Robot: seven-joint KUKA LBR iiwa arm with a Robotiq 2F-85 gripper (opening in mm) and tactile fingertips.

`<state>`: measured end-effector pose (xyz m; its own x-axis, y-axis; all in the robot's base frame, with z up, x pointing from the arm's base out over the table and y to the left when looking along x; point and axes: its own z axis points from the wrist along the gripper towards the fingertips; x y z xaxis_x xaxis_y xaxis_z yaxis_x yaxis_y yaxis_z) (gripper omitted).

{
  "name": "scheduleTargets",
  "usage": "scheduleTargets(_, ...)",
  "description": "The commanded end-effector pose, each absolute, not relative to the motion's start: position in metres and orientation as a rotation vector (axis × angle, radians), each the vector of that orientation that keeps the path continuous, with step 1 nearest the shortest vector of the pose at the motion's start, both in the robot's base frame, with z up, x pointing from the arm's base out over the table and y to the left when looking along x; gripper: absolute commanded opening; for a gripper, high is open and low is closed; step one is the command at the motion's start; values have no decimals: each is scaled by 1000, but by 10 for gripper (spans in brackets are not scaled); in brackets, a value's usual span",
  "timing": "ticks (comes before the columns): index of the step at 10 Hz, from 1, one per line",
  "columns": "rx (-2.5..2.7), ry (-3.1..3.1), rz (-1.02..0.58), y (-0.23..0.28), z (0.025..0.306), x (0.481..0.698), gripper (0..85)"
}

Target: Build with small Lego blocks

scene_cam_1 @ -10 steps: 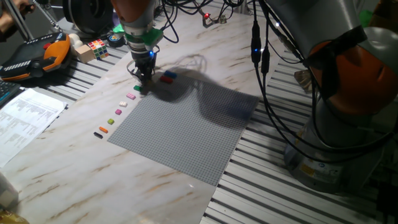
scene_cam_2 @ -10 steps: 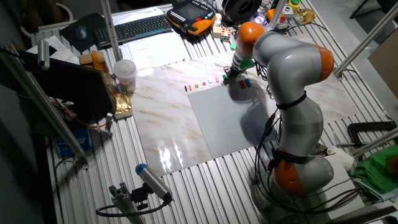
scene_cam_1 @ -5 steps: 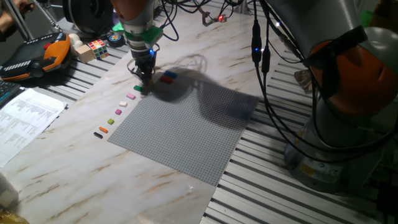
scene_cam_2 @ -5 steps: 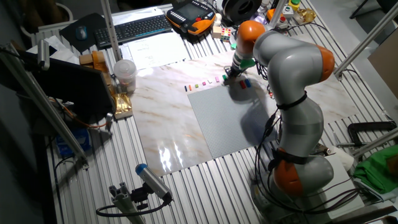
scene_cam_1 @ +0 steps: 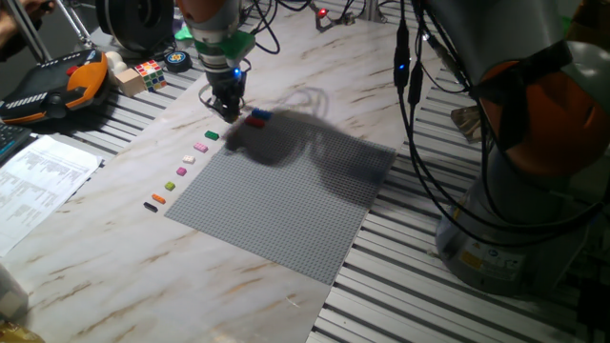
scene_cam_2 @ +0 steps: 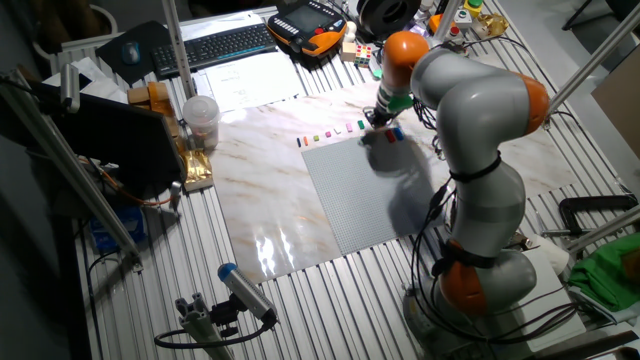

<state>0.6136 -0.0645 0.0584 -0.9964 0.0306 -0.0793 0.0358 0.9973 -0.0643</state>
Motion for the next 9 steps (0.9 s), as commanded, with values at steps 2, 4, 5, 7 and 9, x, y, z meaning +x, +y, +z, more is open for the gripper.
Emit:
scheduleTargets(2, 54, 3067, -104, -66, 53, 607, 7)
scheduleTargets(4, 52, 3069, -104, -70, 45, 601, 7)
scheduleTargets(5, 52, 3069, -104, -71, 42, 600, 7)
scheduleTargets(7, 52, 3070, -106, -70, 39, 599, 7)
scheduleTargets(9, 47, 3067, -101, -70, 34, 601, 7)
